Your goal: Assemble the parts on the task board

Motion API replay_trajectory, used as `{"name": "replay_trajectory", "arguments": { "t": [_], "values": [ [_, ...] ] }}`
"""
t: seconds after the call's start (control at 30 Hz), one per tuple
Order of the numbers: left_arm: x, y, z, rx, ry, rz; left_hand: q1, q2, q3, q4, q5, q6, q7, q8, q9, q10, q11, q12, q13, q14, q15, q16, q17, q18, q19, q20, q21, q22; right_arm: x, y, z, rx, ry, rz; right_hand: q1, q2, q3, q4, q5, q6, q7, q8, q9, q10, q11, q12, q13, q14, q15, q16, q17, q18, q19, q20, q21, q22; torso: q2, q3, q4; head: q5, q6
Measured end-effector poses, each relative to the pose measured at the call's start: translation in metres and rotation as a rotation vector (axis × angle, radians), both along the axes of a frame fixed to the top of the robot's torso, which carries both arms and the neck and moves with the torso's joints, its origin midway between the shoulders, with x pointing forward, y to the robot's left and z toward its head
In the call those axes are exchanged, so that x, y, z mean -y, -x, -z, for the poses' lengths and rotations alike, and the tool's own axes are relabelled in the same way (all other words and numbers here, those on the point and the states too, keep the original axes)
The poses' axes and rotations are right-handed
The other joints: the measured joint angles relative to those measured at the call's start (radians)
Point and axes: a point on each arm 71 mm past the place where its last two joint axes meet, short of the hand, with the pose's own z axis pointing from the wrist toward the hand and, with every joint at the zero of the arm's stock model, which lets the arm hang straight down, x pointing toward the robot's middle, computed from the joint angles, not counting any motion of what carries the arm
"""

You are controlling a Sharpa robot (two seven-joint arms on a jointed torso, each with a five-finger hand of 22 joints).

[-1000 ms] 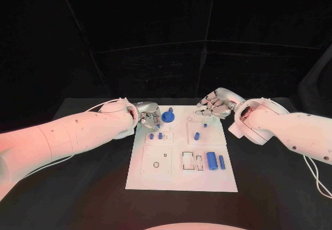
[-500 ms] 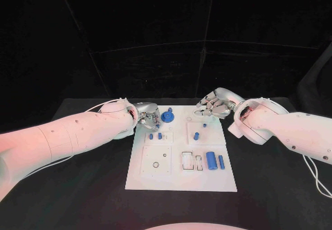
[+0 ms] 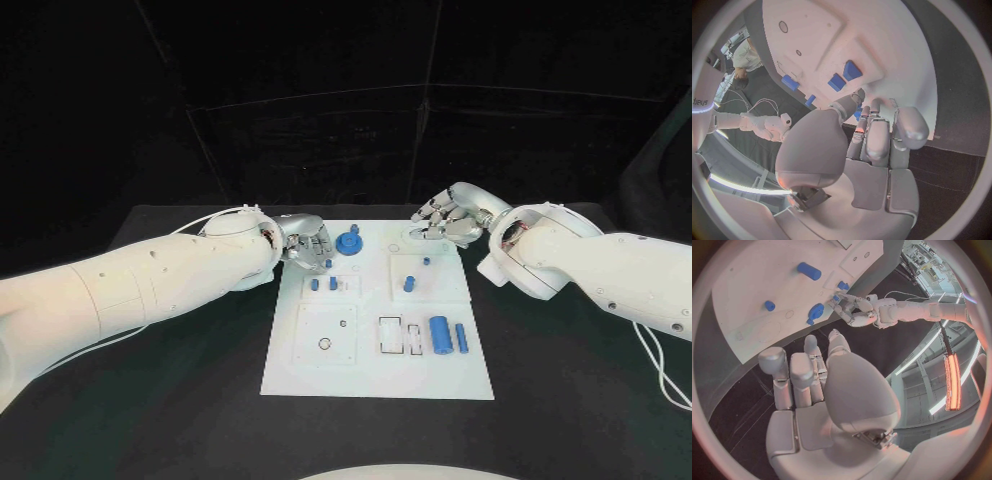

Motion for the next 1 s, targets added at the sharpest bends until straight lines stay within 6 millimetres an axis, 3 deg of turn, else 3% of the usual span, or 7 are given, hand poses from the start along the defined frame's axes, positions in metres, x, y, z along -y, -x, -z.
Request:
{"name": "replay_trajectory", "arguments": {
  "t": [0.2,0.4,0.5,0.7,0.77,0.9,1.0],
  "values": [
    [-0.011,0.000,-0.001,0.013,0.005,-0.020,0.001,-0.005,-0.012,-0.010,0.000,-0.046,0.004,0.000,0.000,-0.064,0.013,-0.027,0.000,0.002,0.009,-0.001,-0.013,0.000,-0.014,0.014,-0.050,-0.047,0.004,-0.004,0.003,0.012,0.077,-0.018,0.086,0.013,0.024,-0.029,-0.062,0.038,-0.002,0.006,0.000,-0.065,0.007,-0.170,-0.154,-0.006,-0.001,-0.048,-0.047,0.000,-0.006,0.000,-0.015,-0.015,0.000,-0.0004,0.0007,0.000,0.003],
    [-0.035,0.003,-0.006,0.016,0.094,-0.069,0.010,0.004,-0.023,-0.007,0.000,-0.030,0.022,0.013,0.007,-0.086,0.019,-0.030,0.001,0.002,0.016,-0.001,-0.021,0.000,-0.029,0.021,-0.092,-0.087,0.001,-0.004,0.008,0.069,0.262,-0.084,0.140,0.014,0.051,-0.048,-0.107,0.072,-0.014,-0.006,-0.002,-0.057,0.006,-0.279,-0.289,0.004,0.000,0.019,0.022,0.000,0.056,-0.002,0.046,0.075,0.000,0.0007,0.0007,-0.014,0.009],
    [-0.048,0.008,-0.011,-0.017,0.243,-0.097,0.024,0.018,-0.023,-0.006,0.000,0.002,0.036,0.023,0.010,-0.072,0.032,-0.011,0.005,-0.010,0.028,-0.036,-0.077,0.016,-0.068,0.025,-0.173,-0.162,-0.001,-0.003,0.012,0.103,0.357,-0.116,0.148,0.007,0.060,-0.043,-0.109,0.078,-0.011,-0.024,-0.003,-0.032,0.011,-0.324,-0.358,0.004,0.000,0.036,0.037,0.000,0.061,0.002,0.059,0.100,0.000,0.0013,-0.0003,-0.022,0.013],
    [-0.056,0.020,-0.022,-0.114,0.606,-0.126,0.019,0.023,-0.019,-0.002,0.000,0.021,0.045,0.028,0.010,-0.055,0.031,0.007,0.007,-0.035,0.034,-0.069,-0.136,0.016,-0.100,0.031,-0.236,-0.217,-0.004,-0.001,0.021,0.154,0.493,-0.155,0.148,0.006,0.064,-0.040,-0.112,0.081,-0.008,-0.042,-0.003,-0.036,0.015,-0.363,-0.415,0.007,0.004,0.036,0.039,0.000,0.062,0.003,0.062,0.107,0.000,0.0004,-0.0005,-0.035,0.016],
    [-0.058,0.025,-0.026,-0.148,0.734,-0.143,0.014,0.027,-0.019,-0.002,0.000,0.028,0.045,0.028,0.010,-0.056,0.032,0.009,0.005,-0.062,0.036,-0.104,-0.192,0.039,-0.134,0.034,-0.296,-0.272,-0.006,-0.001,0.023,0.169,0.526,-0.164,0.148,0.006,0.070,-0.040,-0.112,0.081,-0.008,-0.044,-0.003,-0.037,0.017,-0.369,-0.429,0.007,0.004,0.036,0.039,0.000,0.062,0.003,0.066,0.109,0.000,0.0002,-0.0005,-0.037,0.017],
    [-0.064,0.030,-0.032,-0.191,0.916,-0.182,0.014,0.027,-0.016,0.001,0.000,0.029,0.045,0.032,0.009,-0.061,0.037,0.014,0.004,-0.077,0.036,-0.127,-0.231,0.039,-0.156,0.035,-0.343,-0.314,-0.007,0.000,0.027,0.182,0.568,-0.176,0.148,0.006,0.078,-0.042,-0.117,0.081,-0.008,-0.050,-0.003,-0.037,0.017,-0.380,-0.450,0.005,0.010,0.042,0.039,0.000,0.062,0.003,0.067,0.116,0.000,-0.0011,0.0002,-0.040,0.017],
    [-0.069,0.033,-0.034,-0.212,1.019,-0.214,0.014,0.027,-0.016,0.000,0.000,0.037,0.046,0.032,0.009,-0.061,0.037,0.020,0.004,-0.107,0.037,-0.159,-0.281,0.056,-0.192,0.037,-0.405,-0.369,-0.009,0.000,0.029,0.185,0.588,-0.184,0.152,0.002,0.091,-0.044,-0.132,0.084,-0.004,-0.055,-0.003,-0.034,0.020,-0.389,-0.472,0.007,0.012,0.049,0.044,0.000,0.065,0.007,0.073,0.122,0.000,-0.0016,0.0007,-0.042,0.017]
  ]
}}
